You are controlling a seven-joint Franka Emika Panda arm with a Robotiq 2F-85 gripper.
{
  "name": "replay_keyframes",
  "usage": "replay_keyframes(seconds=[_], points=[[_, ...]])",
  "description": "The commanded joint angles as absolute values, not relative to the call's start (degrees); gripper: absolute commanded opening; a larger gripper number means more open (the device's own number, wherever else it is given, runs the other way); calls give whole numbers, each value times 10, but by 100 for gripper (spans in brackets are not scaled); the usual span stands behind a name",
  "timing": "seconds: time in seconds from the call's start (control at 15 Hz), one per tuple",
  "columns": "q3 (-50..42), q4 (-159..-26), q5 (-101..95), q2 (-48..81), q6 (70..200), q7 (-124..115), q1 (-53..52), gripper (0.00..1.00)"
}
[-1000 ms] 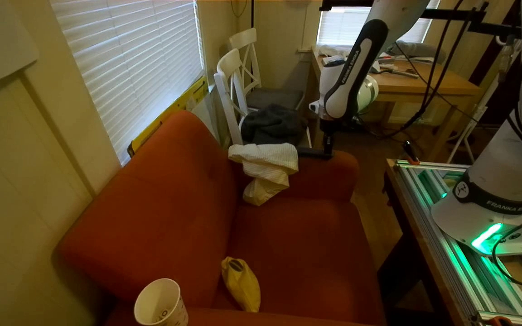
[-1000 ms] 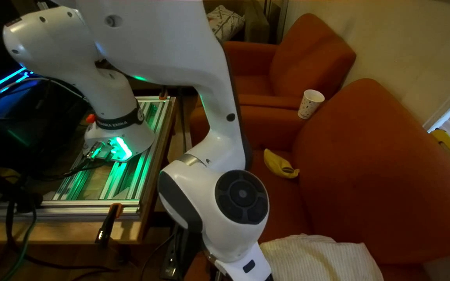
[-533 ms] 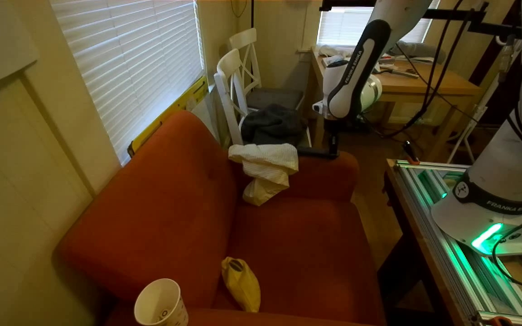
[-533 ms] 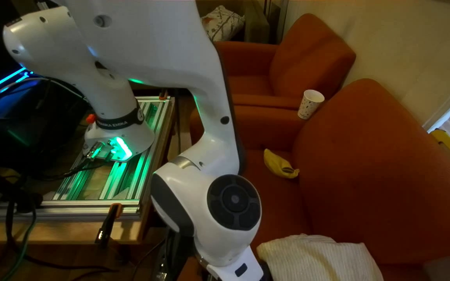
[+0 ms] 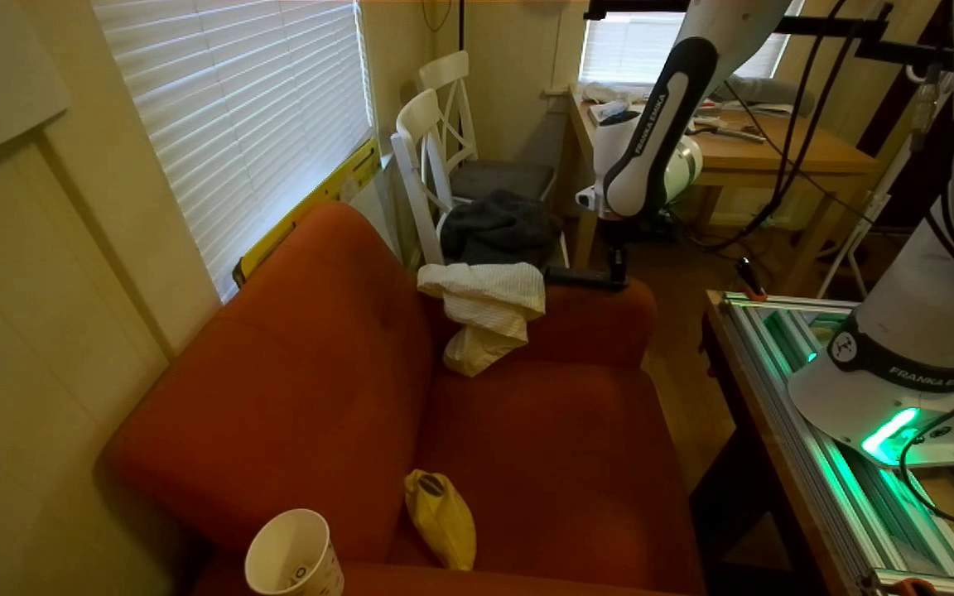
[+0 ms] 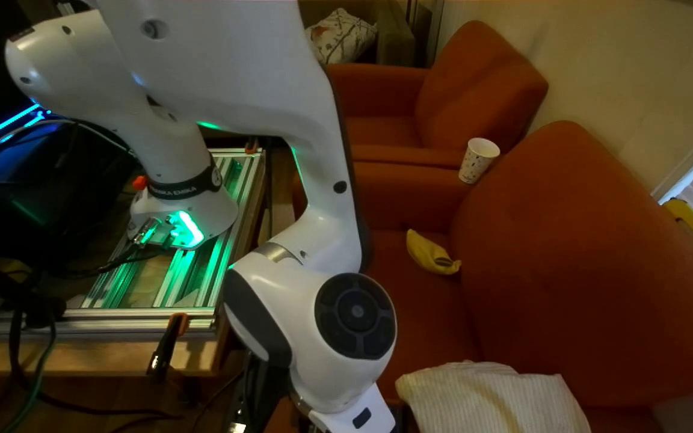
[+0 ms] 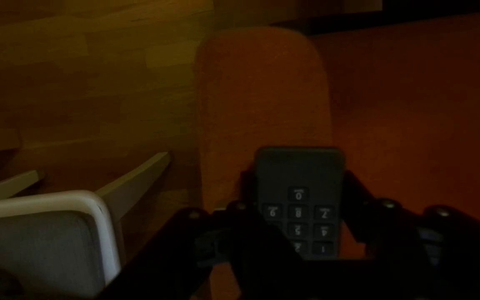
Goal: Put the yellow towel on the right armrest then put the remote control on the seat.
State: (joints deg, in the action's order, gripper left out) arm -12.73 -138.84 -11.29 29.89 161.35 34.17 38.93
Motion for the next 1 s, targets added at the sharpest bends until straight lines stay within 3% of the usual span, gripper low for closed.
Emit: replay_keyframes(seconds=[0.0,0.4,0.47,0.6,0.73,0.93], points=[[-152,-1400,-133,300,1606,336,377,26],[-168,-1400,-132,306,1611,330,367,26],[-169,-1399,-132,307,1615,328,366,76],[-174,-1399,-134,309,1618,330,367,84],[-179,-1398,-134,311,1620,330,367,98],[-174,-1399,-127,307,1628,334,376,100]])
